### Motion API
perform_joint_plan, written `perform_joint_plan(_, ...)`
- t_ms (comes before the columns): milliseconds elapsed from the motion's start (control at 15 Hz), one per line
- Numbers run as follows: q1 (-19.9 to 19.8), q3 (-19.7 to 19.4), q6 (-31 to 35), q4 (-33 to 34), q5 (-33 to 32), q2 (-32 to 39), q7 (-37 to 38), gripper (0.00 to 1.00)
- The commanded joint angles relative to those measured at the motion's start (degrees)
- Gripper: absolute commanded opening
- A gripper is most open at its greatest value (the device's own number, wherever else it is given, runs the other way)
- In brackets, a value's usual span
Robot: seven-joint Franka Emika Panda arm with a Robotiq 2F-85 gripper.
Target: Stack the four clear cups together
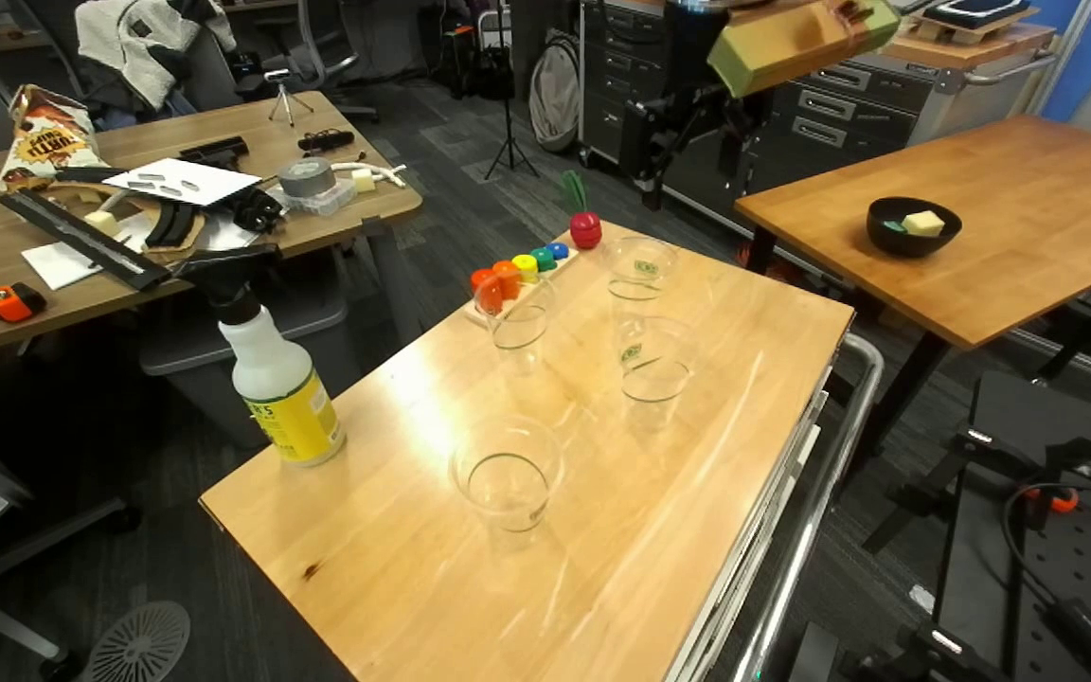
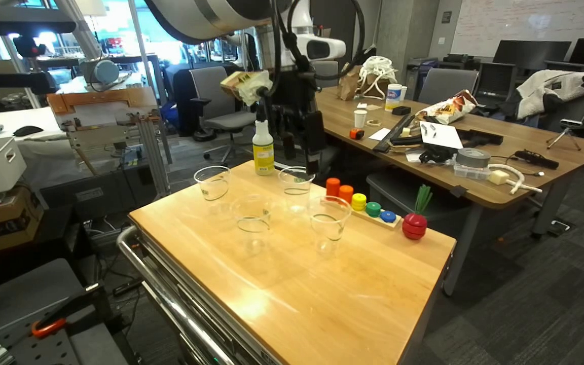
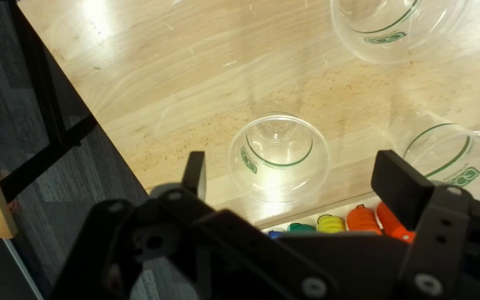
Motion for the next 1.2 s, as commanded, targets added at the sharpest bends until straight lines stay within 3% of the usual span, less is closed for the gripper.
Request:
perform_joint_plan(0, 0.60, -2.86, 2.45, 3.31, -0.23, 4.95, -0.04, 1.00)
perform_joint_plan(400, 1.37, -6.55, 6.31, 6.57, 0.34, 11.96, 2.43, 1.00)
perform_joint_plan(1133, 4.08, -8.91, 5.79, 10.60, 1.18, 20.00, 3.99, 0.97)
